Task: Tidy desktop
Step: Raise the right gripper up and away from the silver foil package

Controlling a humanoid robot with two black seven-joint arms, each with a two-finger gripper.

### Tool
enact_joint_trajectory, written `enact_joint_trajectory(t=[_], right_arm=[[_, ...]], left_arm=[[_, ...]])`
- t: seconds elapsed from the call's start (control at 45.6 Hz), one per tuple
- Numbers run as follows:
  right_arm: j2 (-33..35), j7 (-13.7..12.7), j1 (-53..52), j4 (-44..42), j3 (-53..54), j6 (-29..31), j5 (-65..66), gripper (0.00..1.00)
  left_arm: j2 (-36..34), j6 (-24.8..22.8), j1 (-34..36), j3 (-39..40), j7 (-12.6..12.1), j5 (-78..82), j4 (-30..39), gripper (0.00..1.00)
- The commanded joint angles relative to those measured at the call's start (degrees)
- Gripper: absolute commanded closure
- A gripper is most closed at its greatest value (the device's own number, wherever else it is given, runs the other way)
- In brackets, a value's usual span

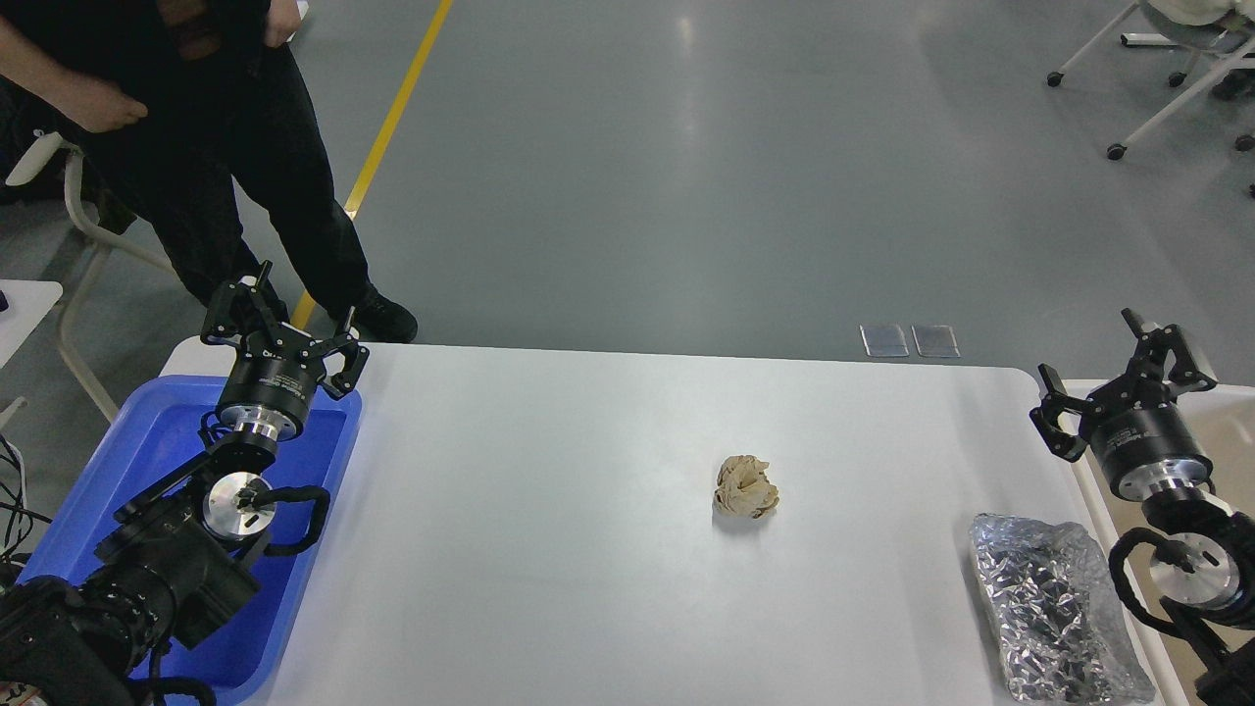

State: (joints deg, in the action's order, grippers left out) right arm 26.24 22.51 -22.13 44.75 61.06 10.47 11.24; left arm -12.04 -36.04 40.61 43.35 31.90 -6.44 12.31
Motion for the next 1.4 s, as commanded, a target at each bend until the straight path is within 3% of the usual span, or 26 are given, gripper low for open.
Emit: enact_joint_trajectory(t=[0.0,1.382], right_arm=[[-0.23,0.34,0.33,-0.28,-0.5,-0.09,0.01,0.01],[2.76,0.25,-0.63,-2.91,-0.5,-1.15,-0.16,0.01]], left_arm=[[0.0,0.0,-0.01,-0.02,0.0,0.02,0.0,0.0],[0.0,0.0,0.08,-0.02,0.0,0.02,0.0,0.0]])
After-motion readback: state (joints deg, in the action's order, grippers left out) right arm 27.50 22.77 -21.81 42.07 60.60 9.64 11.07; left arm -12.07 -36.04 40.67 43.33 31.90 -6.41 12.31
